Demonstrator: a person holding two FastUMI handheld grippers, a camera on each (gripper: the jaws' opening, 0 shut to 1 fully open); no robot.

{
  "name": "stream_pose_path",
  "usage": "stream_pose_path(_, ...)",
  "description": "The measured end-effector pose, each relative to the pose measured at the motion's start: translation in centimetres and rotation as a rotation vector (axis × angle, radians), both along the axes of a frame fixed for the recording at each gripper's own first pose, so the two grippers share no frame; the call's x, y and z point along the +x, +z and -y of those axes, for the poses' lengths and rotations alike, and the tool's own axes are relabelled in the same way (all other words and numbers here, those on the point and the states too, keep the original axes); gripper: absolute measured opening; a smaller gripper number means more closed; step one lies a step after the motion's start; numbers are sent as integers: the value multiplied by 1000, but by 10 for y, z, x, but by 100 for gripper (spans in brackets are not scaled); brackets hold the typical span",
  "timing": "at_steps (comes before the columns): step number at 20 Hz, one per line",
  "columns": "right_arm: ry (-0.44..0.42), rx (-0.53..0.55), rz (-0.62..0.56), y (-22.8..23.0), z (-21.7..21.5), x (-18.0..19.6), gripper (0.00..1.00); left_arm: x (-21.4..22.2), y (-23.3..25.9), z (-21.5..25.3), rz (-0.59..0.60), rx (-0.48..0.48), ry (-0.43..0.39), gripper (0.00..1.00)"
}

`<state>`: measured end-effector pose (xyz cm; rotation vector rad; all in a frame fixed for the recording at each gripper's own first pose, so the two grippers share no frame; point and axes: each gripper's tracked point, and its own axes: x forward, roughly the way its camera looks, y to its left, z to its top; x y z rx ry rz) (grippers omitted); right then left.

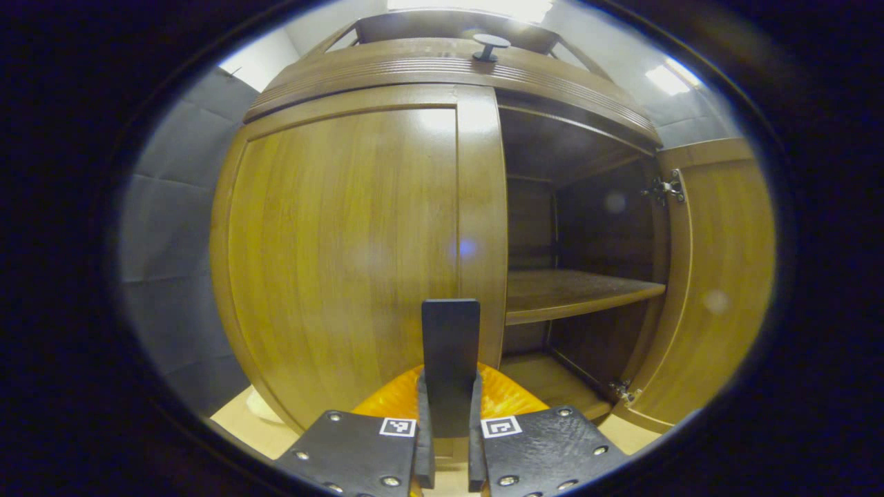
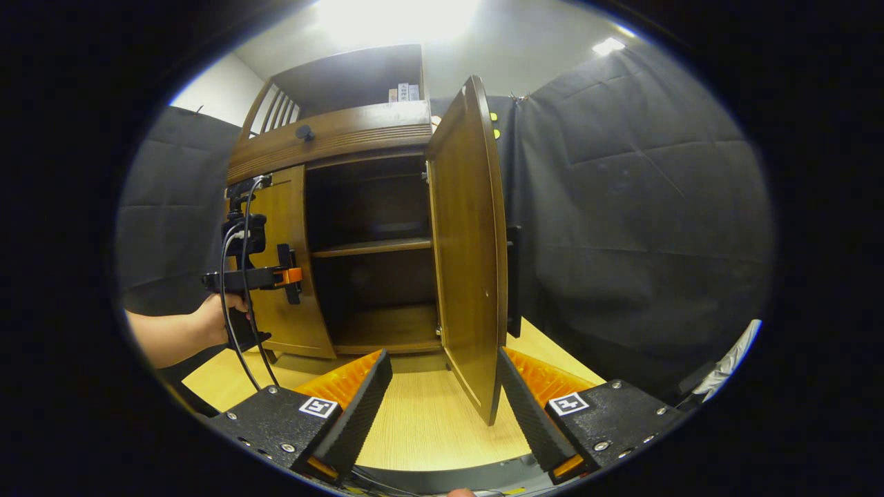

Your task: Open the right door of the double-door shoe cabinet with the right hand, and open the left door with the left hand.

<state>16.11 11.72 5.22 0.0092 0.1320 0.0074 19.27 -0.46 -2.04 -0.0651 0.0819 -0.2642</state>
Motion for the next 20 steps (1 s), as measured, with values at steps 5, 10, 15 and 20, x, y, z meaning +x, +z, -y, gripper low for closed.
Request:
stream_pose_path(5, 6, 8, 26, 7, -9, -2, 95, 1, 3, 2, 5, -18, -22, 27)
stream_pose_path(10, 17, 15, 27, 8, -22, -9, 94, -9, 17, -5, -1, -30, -33, 16)
stream_pose_path(15, 54, 2, 42, 10, -36, -12, 95, -13, 29, -10, -3, -36, -40, 19)
stream_pose_path(20, 96, 4, 48, 13, -53, -21, 95, -16, 57, -20, -2, -40, -45, 26)
